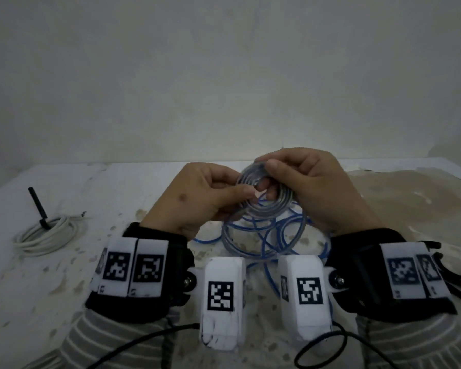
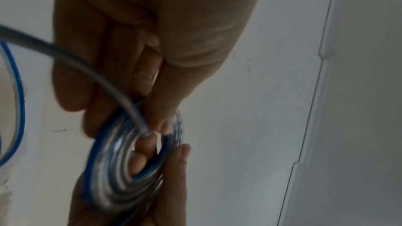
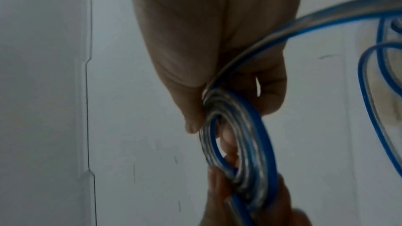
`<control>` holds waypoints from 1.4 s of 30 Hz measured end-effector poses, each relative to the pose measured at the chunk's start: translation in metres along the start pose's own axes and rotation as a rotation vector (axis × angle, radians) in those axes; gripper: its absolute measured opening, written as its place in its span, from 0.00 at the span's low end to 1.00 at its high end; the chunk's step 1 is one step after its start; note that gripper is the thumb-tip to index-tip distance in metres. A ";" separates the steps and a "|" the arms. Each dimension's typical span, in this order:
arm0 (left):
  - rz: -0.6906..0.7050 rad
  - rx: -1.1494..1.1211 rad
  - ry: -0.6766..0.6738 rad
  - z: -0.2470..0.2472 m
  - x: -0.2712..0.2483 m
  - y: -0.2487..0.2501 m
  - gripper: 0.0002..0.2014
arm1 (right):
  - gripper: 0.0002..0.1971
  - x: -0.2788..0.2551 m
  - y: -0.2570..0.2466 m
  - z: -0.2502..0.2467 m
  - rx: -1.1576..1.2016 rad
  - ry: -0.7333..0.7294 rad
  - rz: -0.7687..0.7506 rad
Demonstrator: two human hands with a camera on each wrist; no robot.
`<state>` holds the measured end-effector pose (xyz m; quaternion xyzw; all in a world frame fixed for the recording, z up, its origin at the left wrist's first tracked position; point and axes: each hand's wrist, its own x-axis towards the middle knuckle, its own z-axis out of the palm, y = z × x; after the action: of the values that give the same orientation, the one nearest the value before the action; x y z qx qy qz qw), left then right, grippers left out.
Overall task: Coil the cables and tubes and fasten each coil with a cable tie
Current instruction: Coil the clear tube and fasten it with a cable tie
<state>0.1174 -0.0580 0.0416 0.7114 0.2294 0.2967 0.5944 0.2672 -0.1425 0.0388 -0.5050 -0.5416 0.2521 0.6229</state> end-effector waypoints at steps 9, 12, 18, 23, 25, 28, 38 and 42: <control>-0.116 -0.072 -0.082 0.024 0.003 -0.010 0.05 | 0.09 0.003 0.004 -0.003 0.235 0.119 0.023; -0.060 0.045 -0.114 0.020 0.000 -0.005 0.03 | 0.06 0.001 0.005 -0.006 0.057 0.032 0.060; -0.010 0.152 -0.071 0.006 -0.001 -0.002 0.05 | 0.04 -0.003 0.002 0.003 -0.193 -0.133 0.105; 0.054 0.146 -0.072 0.000 -0.003 0.003 0.04 | 0.03 -0.003 -0.001 0.006 -0.139 -0.122 0.042; 0.073 0.055 0.005 -0.001 -0.001 0.003 0.03 | 0.05 -0.001 -0.001 0.008 -0.031 -0.058 0.019; 0.053 -0.140 0.107 -0.001 0.003 0.003 0.01 | 0.14 0.001 -0.001 0.006 0.140 0.017 0.033; 0.017 -0.451 0.223 0.015 0.009 -0.001 0.02 | 0.19 0.001 0.001 0.013 -0.011 0.109 0.068; -0.021 -0.379 0.113 0.014 0.007 -0.004 0.07 | 0.19 0.001 0.001 0.003 -0.241 0.081 0.022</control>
<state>0.1321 -0.0627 0.0375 0.5667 0.2098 0.3678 0.7068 0.2651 -0.1401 0.0381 -0.5919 -0.5367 0.1716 0.5763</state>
